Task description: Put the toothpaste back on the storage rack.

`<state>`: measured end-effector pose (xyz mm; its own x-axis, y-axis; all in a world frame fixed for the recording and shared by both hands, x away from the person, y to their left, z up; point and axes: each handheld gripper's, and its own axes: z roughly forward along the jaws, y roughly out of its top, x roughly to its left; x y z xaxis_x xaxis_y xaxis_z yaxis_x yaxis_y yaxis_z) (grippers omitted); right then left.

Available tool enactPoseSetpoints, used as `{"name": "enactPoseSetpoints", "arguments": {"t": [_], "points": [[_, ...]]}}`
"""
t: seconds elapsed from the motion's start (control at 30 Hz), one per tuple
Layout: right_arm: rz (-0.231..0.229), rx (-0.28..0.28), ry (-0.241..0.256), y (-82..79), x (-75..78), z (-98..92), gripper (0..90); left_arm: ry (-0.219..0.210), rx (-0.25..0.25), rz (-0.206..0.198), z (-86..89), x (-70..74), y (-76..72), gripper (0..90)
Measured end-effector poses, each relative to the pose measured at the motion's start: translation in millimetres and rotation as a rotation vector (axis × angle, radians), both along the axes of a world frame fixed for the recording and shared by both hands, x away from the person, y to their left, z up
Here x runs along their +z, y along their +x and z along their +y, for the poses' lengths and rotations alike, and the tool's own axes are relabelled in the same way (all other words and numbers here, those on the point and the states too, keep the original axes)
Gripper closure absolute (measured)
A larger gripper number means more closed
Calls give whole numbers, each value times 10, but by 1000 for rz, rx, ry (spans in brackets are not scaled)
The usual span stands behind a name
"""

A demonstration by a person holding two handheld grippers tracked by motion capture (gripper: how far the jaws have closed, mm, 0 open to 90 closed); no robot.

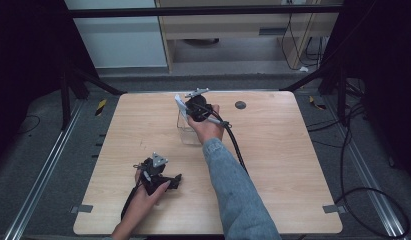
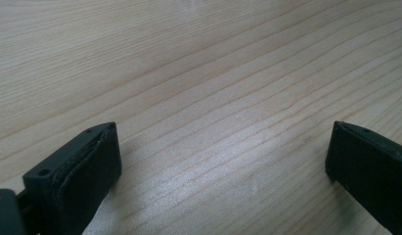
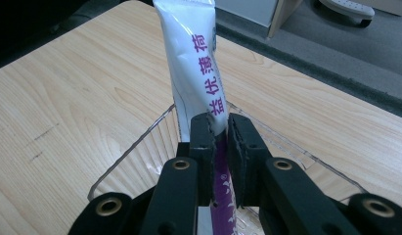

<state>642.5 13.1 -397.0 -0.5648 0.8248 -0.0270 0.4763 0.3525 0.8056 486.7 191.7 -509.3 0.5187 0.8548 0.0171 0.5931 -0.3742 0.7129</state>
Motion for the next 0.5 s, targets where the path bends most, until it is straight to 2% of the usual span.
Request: {"name": "enactPoseSetpoints", "arguments": {"t": [0.5], "points": [[-1,3,0,-8,3,0,792,0,0,0,0,0,0,0]]}}
